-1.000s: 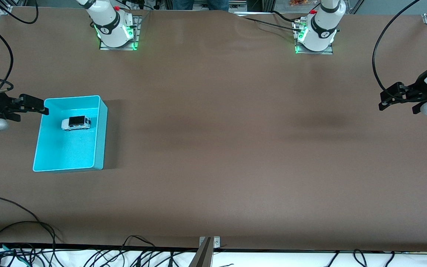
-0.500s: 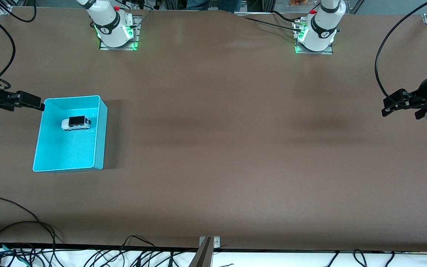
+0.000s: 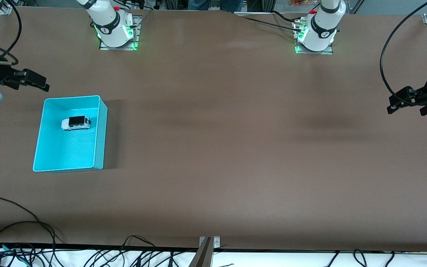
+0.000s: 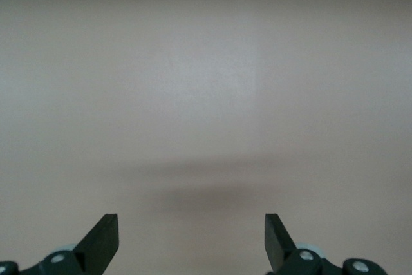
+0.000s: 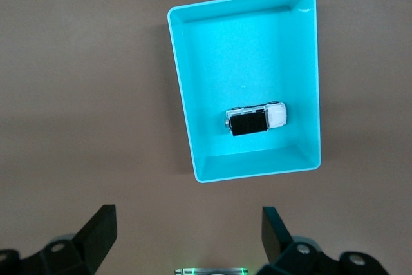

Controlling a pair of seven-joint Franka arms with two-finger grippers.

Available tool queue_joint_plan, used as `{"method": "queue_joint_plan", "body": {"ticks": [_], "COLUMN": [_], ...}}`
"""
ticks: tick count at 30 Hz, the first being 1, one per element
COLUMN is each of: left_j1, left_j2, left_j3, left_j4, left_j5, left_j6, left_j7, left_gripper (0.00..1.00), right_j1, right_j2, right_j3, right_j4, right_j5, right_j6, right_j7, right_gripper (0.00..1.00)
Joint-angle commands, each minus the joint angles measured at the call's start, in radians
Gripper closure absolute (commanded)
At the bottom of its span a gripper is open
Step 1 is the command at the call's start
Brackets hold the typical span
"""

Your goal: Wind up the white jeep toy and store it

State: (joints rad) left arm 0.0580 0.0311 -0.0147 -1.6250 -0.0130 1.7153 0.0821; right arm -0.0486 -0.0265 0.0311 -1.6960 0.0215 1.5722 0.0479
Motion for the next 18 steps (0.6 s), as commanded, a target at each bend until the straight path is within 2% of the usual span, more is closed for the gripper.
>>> {"method": "queue_joint_plan", "body": {"ticks": [1,4,11,18], "left_j1": [0.009,0.009,0.009,0.009], "left_j2": [-0.118,-0.145,-0.131,-0.119], "left_j3": [-0.016,-0.017,-0.017,-0.014], "left_j4": [-0.130,-0.154,-0.144,-0.134], "left_j5": [-0.019,-0.019,-0.021,-0.021], "left_j6": [0.037,0.037,0.038,0.038], "left_j7": [0.005,0.004,0.005,0.007], "left_gripper": [0.00,0.00,0.00,0.00], "right_j1": [-0.002,-0.002,-0.002,-0.002], "right_j2": [-0.035,-0.020,0.033,0.039], "right_j3": [0.004,0.004,0.004,0.003], "right_j4": [-0.039,-0.019,0.047,0.052], "right_j5": [-0.015,-0.015,-0.017,-0.015], "right_j6": [0.032,0.034,0.035,0.031], "right_j7": [0.018,0.018,0.006,0.001], "right_gripper": [0.00,0.00,0.00,0.00]}}
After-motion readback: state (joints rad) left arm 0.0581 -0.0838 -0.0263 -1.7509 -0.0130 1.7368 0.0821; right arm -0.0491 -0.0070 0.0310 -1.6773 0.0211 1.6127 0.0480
